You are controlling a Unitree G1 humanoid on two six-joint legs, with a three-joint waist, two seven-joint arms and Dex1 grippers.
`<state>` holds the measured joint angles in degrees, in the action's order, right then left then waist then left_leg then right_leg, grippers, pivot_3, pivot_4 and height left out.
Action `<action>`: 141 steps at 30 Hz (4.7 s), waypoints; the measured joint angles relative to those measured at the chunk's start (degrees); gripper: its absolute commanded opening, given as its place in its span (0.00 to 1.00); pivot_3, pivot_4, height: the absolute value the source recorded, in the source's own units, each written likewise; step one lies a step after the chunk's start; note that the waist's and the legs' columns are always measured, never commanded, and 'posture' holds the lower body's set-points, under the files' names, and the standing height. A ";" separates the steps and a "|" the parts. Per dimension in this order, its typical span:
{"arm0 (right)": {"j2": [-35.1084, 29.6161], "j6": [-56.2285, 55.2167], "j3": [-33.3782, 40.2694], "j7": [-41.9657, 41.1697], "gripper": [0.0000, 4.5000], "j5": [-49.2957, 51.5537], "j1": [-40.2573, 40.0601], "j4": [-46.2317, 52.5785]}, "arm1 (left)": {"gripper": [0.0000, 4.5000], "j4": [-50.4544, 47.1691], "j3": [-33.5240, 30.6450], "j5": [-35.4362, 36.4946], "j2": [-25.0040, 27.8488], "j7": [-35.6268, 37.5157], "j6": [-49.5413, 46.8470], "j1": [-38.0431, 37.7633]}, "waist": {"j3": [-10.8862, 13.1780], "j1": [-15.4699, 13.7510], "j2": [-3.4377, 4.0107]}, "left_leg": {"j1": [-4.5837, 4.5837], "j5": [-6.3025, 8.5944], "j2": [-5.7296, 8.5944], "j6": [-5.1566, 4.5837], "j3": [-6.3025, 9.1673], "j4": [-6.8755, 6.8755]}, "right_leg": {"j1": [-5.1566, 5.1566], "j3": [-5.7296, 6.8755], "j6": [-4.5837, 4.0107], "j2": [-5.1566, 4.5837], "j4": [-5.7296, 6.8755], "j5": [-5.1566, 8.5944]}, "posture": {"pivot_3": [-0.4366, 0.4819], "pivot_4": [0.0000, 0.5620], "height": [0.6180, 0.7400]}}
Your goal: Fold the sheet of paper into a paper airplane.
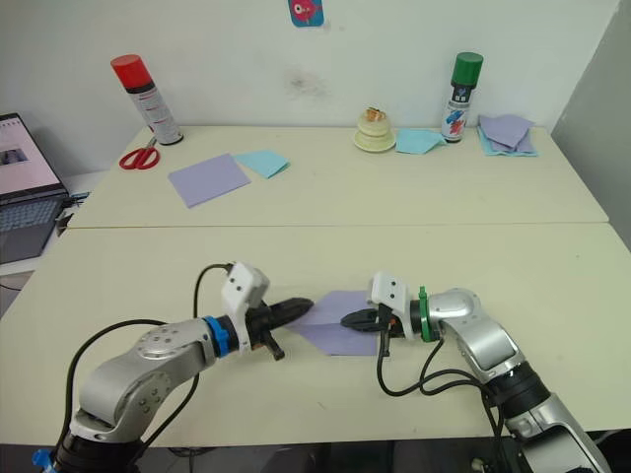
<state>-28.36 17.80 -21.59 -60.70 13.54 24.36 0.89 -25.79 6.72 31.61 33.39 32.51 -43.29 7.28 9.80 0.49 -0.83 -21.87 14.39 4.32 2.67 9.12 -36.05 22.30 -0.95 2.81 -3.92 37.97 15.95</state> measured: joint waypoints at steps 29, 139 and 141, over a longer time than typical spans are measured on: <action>3.85 1.49 2.49 0.55 0.00 0.82 -0.03 -1.16 | 0.01 0.43 0.28 -1.45 0.95 6.88 1.25 -1.75 | 0.00 0.06 0.00 | 0.00 -0.01 -0.01 0.01 0.05 -0.01 | -0.01 0.03 0.00 0.00 0.01 0.00 | 0.48 0.27 1.00; 3.44 22.17 6.48 -3.18 0.02 8.11 9.09 -10.04 | 0.00 6.90 6.72 -15.08 -2.08 7.07 15.28 -7.69 | -0.70 0.59 0.23 | 0.90 0.20 -0.02 -0.31 0.01 0.26 | -0.87 0.02 0.34 -0.05 -0.22 0.24 | 0.48 0.27 1.00; 2.34 17.54 5.31 -4.68 0.02 6.82 7.29 -8.26 | 0.00 6.65 6.72 -15.08 -2.05 7.06 15.28 -7.92 | -0.70 0.56 0.22 | 0.89 0.21 -0.01 -0.30 0.02 0.27 | -0.87 0.02 0.34 -0.06 -0.25 0.25 | 0.48 0.27 1.00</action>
<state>-26.02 35.34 -16.28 -65.39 20.36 31.65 -7.37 -19.14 13.44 16.53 31.34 39.57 -28.00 -0.64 9.10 1.05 -0.61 -20.99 14.59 4.31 2.37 9.14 -35.78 21.43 -0.93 3.15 -3.97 37.72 16.20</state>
